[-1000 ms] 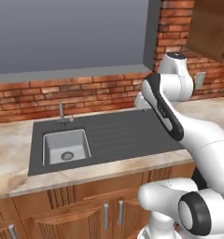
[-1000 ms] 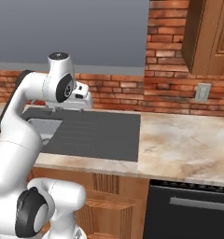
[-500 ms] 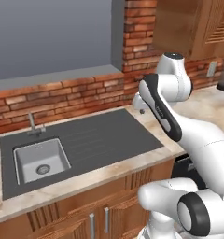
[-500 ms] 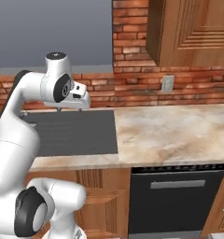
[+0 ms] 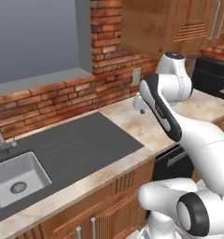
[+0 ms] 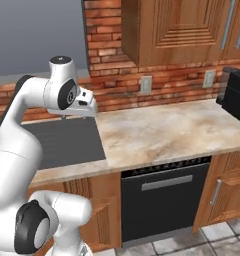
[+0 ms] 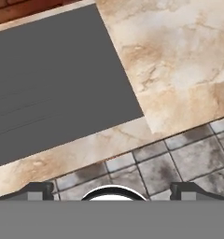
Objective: Open the dishwasher door and pull out the top rack.
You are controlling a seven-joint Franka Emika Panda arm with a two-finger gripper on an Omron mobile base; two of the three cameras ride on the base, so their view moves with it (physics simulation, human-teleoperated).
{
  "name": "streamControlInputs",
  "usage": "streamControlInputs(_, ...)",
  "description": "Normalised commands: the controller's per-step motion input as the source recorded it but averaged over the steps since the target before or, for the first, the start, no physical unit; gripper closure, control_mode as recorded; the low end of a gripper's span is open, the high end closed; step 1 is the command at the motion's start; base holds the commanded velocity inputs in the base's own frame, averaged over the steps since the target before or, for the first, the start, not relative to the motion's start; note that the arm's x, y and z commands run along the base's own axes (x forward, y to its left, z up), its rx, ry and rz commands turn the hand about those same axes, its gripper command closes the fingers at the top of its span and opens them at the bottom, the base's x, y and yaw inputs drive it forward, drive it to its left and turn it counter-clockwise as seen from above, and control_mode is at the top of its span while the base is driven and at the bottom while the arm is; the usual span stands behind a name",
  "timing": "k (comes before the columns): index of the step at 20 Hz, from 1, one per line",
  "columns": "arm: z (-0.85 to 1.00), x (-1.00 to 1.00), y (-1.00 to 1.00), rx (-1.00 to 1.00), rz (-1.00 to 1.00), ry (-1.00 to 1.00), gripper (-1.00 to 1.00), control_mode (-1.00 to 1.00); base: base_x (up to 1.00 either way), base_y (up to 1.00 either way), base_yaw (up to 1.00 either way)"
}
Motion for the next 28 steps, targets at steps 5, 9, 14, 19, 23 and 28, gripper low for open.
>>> streamControlInputs(5,0.00,0.00,0.00,0.00,0.00,0.00,-1.00,1.00,0.04,-0.18,-0.29)
streamControlInputs(9,0.00,0.00,0.00,0.00,0.00,0.00,-1.00,1.00,0.02,-0.18,-0.26)
streamControlInputs(14,0.00,0.00,0.00,0.00,0.00,0.00,-1.00,1.00,0.00,-0.19,-0.24)
streamControlInputs(19,0.00,0.00,0.00,0.00,0.00,0.00,-1.00,1.00,0.00,-0.21,-0.24)
streamControlInputs(23,0.00,0.00,0.00,0.00,0.00,0.00,-1.00,1.00,0.00,-0.19,-0.25)
streamControlInputs(28,0.00,0.00,0.00,0.00,0.00,0.00,-1.00,1.00,0.00,-0.19,-0.23)
